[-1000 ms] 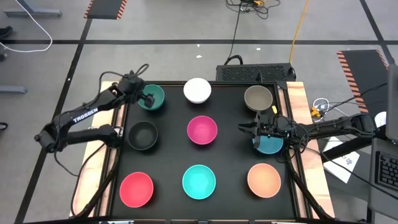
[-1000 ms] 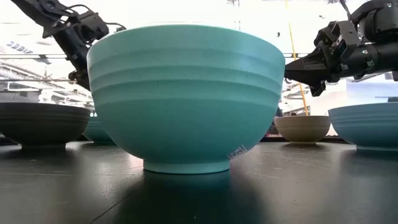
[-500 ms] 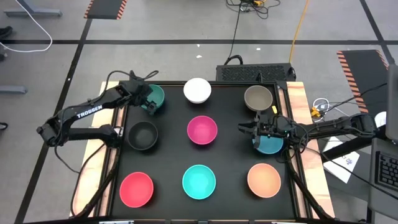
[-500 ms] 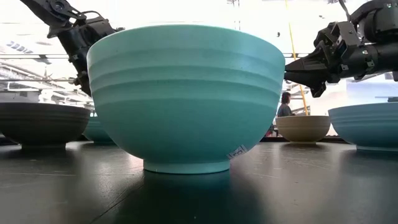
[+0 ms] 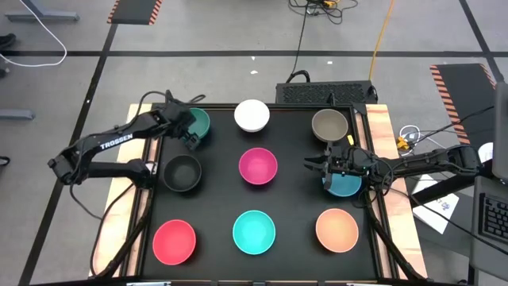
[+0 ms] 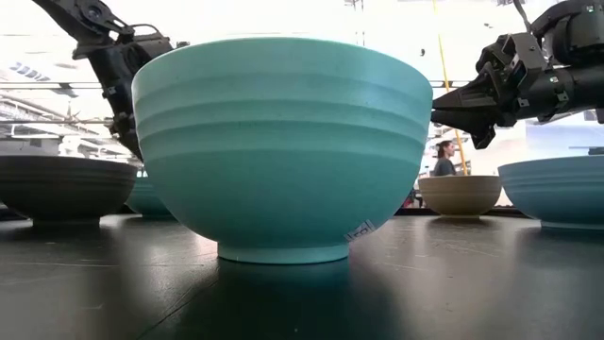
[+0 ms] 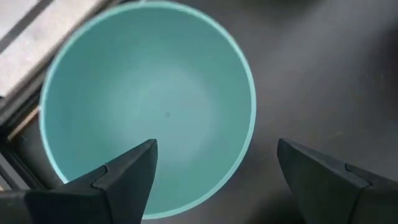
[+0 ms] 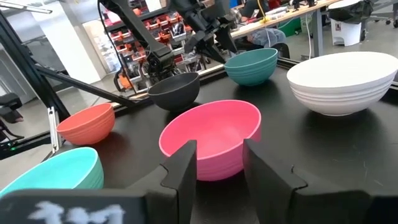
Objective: Nest bowls inside each other
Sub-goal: Stack the dark green bowl on the light green bowl
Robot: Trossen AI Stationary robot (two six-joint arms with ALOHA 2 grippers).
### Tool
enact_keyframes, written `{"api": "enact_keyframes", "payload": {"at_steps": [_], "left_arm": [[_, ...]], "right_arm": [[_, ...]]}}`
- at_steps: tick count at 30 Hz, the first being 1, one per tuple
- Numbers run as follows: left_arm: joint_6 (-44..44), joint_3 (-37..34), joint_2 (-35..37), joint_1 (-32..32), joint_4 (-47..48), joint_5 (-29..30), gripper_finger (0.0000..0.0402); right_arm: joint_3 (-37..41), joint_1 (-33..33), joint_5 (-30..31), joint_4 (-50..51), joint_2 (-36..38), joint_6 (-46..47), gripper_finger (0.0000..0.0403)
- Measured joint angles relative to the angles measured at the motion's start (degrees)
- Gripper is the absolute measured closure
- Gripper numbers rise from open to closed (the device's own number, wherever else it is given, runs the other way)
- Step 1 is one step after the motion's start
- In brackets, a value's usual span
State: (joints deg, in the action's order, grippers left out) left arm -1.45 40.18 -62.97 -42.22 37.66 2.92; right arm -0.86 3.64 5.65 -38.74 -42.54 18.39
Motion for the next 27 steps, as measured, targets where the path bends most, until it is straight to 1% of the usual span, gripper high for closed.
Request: {"api": "enact_keyframes", "payload": {"at_steps": [6,12,18,27], "left_arm": [[-0.4,0.0,-4.0,1.2,-0.1,0.0,0.0066],[-0.6,0.0,-6.2,1.9,-0.3,0.8,0.0066],[-0.7,0.0,-7.3,1.9,-1.0,2.1,0.0066],[-0.6,0.0,-7.3,1.9,-1.1,1.8,0.0066]], "right_arm": [[0.0,0.0,0.0,0.0,0.0,0.0,0.0281],[0.0,0.0,-1.4,0.0,0.0,0.1,0.0281],[0.0,0.0,-1.4,0.0,0.0,0.1,0.0281],[0.0,0.0,-1.4,0.0,0.0,0.0,0.0281]]}}
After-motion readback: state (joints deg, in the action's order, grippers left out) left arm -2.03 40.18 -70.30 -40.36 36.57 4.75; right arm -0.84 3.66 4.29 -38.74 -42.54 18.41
